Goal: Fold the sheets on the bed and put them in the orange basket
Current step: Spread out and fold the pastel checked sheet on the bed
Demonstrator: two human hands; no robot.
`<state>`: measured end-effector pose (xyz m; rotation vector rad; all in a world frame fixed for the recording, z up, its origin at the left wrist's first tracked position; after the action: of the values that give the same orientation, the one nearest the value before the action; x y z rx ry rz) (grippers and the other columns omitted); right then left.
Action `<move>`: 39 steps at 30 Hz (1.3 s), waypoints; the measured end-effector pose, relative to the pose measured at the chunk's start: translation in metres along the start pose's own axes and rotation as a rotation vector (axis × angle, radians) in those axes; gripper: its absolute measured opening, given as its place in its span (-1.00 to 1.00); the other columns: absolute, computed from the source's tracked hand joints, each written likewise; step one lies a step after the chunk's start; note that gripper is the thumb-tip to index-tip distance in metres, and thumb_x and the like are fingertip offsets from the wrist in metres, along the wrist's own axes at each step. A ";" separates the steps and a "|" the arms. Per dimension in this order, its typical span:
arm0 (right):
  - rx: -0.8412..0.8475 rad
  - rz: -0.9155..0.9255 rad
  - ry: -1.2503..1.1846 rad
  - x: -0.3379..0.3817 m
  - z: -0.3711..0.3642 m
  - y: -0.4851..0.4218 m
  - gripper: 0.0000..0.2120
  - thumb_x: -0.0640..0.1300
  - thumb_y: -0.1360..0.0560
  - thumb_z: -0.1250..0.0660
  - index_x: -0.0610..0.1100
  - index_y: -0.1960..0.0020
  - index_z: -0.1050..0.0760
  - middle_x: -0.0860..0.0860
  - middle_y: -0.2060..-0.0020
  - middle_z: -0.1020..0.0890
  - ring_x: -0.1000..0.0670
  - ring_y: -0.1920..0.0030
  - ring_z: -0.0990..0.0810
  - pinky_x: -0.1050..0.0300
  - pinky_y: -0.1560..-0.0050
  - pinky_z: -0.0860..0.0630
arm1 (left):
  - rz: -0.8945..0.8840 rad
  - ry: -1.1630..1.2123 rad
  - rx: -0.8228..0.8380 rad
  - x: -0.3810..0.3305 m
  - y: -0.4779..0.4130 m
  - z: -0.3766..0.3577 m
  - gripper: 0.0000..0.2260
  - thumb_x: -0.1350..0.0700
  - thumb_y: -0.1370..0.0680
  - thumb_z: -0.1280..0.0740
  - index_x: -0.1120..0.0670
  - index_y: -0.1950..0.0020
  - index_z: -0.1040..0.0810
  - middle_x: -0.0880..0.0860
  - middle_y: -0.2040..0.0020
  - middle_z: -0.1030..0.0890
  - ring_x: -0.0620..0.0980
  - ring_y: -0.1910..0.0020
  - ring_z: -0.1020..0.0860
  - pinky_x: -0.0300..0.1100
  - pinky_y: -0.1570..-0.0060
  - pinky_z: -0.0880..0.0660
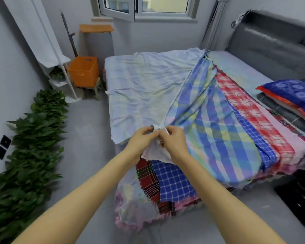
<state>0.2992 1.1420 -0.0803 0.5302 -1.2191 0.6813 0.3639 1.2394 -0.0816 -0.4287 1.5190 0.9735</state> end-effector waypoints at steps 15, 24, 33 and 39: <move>0.057 0.501 0.387 0.136 0.040 0.028 -0.77 -0.32 -0.38 -0.26 -0.30 0.43 -0.33 -0.19 0.50 -0.34 0.03 0.41 -0.26 0.09 0.40 -0.18 | -0.086 -0.228 -0.186 -0.004 0.010 0.038 -0.67 0.20 -0.41 -0.42 0.17 0.44 -0.32 0.08 0.50 -0.26 -0.01 0.49 -0.24 -0.18 0.35 -0.22; 0.196 0.423 0.492 0.091 -0.008 0.033 -0.57 -0.32 -0.36 -0.27 -0.08 0.50 -0.09 0.00 0.56 -0.13 0.00 0.35 -0.14 0.07 0.40 -0.08 | -0.088 -0.068 -0.172 -0.011 0.048 0.064 -0.94 0.25 -0.44 -0.45 0.16 0.22 -0.60 0.12 0.39 -0.43 -0.03 0.46 -0.30 -0.26 0.46 -0.26; 0.258 0.289 0.409 0.042 -0.019 0.050 -0.62 -0.26 -0.40 -0.34 -0.16 0.52 -0.29 -0.01 0.59 -0.34 0.01 0.48 -0.27 0.17 0.43 -0.23 | 0.250 0.180 -0.089 0.008 0.047 0.034 -0.59 -0.04 -0.59 -0.25 0.20 0.32 -0.58 0.06 0.53 -0.50 -0.03 0.48 -0.42 -0.23 0.42 -0.45; 0.316 0.340 0.470 0.031 -0.018 0.064 -0.79 -0.28 -0.41 -0.32 -0.15 0.40 -0.46 0.06 0.55 -0.35 0.03 0.43 -0.29 0.16 0.41 -0.20 | 0.313 0.180 -0.104 0.005 0.040 0.021 -0.83 0.35 -0.43 -0.30 0.22 0.37 -0.46 0.07 0.58 -0.47 -0.05 0.58 -0.45 -0.26 0.45 -0.41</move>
<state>0.2708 1.2041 -0.0544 0.3912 -0.7637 1.2253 0.3460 1.2801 -0.0717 -0.3653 1.7377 1.2901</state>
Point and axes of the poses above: each hand's wrist, its own y-axis away from the middle knuckle, its own z-axis out of the back of the hand, x = y × z, the point moved 3 cm from there along -y, towards the middle knuckle
